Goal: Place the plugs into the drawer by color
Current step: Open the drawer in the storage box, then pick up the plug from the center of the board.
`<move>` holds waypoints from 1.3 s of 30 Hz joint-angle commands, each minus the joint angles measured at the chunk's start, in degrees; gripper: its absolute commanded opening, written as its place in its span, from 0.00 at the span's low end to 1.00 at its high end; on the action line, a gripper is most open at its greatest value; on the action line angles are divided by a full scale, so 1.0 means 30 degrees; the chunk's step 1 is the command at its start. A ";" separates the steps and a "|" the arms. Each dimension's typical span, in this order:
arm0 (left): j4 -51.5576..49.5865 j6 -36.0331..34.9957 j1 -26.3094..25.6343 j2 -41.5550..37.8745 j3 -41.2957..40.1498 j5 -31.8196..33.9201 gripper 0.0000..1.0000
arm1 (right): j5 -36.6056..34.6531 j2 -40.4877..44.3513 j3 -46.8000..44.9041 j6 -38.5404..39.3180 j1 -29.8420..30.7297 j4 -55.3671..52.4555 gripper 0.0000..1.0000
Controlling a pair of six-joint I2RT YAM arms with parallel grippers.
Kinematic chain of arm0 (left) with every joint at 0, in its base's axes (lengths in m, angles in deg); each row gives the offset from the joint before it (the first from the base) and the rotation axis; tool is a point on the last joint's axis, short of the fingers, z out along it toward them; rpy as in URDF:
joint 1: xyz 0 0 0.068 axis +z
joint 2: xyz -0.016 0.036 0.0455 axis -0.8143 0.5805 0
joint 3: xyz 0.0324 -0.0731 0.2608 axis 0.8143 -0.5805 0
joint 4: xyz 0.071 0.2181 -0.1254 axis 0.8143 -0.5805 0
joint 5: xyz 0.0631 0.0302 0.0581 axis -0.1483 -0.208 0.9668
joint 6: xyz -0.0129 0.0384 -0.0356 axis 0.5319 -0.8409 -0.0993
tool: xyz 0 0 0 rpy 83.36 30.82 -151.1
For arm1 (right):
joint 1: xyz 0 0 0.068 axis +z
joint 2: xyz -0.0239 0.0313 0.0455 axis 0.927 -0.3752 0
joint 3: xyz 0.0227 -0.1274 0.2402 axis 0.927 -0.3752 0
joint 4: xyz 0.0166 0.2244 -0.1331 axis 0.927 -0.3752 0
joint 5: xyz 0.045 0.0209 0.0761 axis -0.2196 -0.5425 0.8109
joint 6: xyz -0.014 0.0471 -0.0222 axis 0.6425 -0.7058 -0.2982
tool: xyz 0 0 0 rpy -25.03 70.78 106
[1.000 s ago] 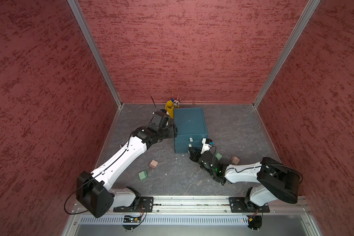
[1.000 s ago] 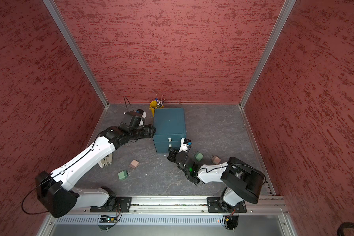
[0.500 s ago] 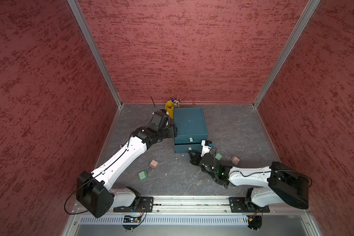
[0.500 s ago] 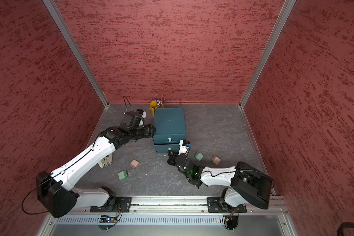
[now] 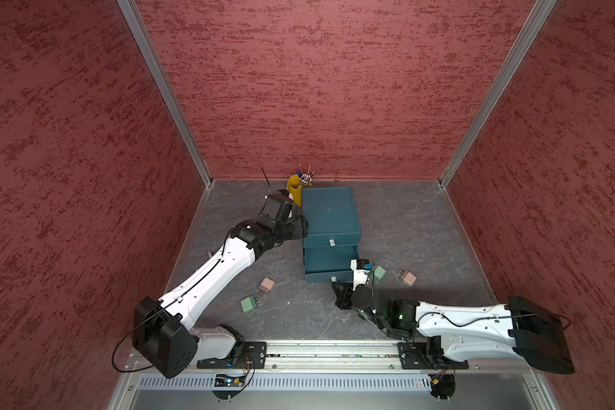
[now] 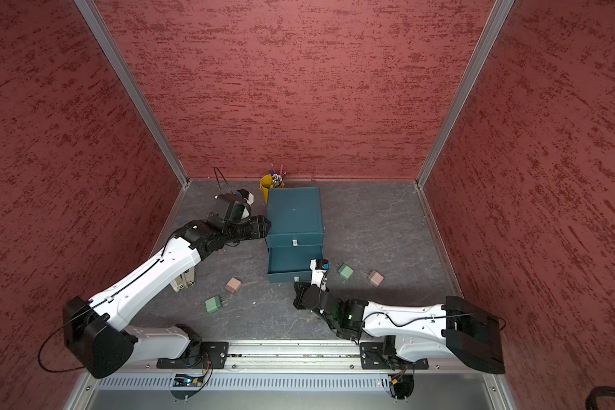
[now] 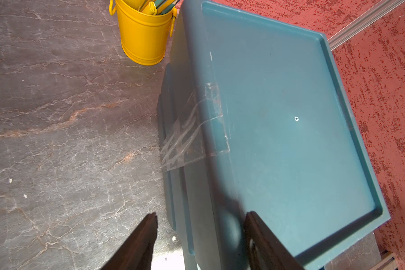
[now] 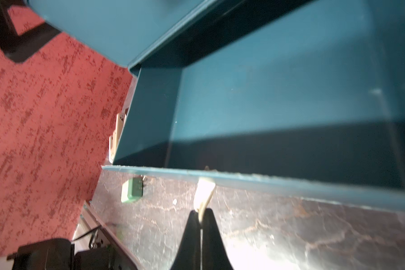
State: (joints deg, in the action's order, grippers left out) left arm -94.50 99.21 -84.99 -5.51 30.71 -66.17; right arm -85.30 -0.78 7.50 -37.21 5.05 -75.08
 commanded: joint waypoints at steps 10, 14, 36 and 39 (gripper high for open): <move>-0.0648 -0.0037 0.0257 0.0270 -0.0191 0.0294 0.63 | -0.1110 -0.0474 0.1866 0.0134 0.0433 -0.3515 0.00; -0.0734 -0.0057 0.0257 0.0086 -0.0023 0.0211 0.64 | -0.1894 -0.0351 0.3909 0.0293 0.0433 -0.8327 0.47; -0.2140 0.0297 -0.0065 -0.2262 0.2305 0.0035 0.65 | 0.3743 0.1899 0.9905 0.3950 -1.5199 -2.3275 0.89; -0.2240 0.0348 -0.0087 -0.2720 0.1960 0.0037 0.65 | 0.6310 0.1690 0.7982 0.4724 -1.8232 -2.1102 0.89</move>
State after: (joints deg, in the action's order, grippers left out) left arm -100.12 99.93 -85.06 -12.48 36.83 -66.14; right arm -77.45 4.49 34.89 -27.64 -43.82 -142.96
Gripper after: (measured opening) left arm 0.653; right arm 0.894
